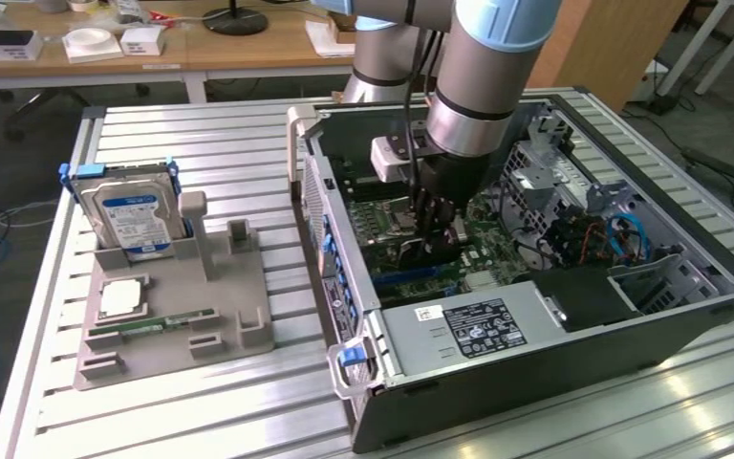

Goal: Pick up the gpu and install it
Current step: 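Insert the gpu into the slot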

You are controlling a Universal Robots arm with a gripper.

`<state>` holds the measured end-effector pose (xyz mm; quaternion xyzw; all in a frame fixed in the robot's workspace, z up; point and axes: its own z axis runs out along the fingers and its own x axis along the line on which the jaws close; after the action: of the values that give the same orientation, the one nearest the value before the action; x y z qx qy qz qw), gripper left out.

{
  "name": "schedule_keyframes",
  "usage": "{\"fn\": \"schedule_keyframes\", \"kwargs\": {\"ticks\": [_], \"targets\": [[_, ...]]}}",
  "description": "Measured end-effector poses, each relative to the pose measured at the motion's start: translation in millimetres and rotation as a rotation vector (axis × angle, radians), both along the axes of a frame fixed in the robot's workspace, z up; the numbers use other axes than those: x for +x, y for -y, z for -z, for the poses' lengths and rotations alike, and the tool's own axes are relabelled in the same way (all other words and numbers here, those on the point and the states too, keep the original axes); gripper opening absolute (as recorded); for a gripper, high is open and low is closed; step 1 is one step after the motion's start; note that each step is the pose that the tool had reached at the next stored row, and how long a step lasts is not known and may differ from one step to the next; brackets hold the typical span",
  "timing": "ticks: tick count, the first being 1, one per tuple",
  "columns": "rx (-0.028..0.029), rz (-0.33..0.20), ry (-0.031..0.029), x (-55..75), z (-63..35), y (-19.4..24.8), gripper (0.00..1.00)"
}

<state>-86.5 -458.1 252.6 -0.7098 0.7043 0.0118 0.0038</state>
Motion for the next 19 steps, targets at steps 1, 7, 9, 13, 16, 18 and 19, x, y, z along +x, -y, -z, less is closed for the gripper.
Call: {"fn": "schedule_keyframes", "kwargs": {"ticks": [1,7,9,13,16,18,19], "targets": [[-0.0001,0.000,0.0000,0.0,0.0,0.0,0.26],[0.0010,0.000,0.0001,-0.5,0.0,0.2,0.26],[0.0021,0.001,0.0000,-1.0,0.0,0.8,0.26],[0.0030,0.005,0.0000,-1.3,0.0,2.0,0.26],[0.0032,0.005,0.0000,-1.0,0.0,2.2,0.26],[0.0032,0.006,0.0000,-0.9,0.0,2.3,0.26],[0.0032,0.006,-0.0001,-0.9,0.0,2.5,0.26]]}}
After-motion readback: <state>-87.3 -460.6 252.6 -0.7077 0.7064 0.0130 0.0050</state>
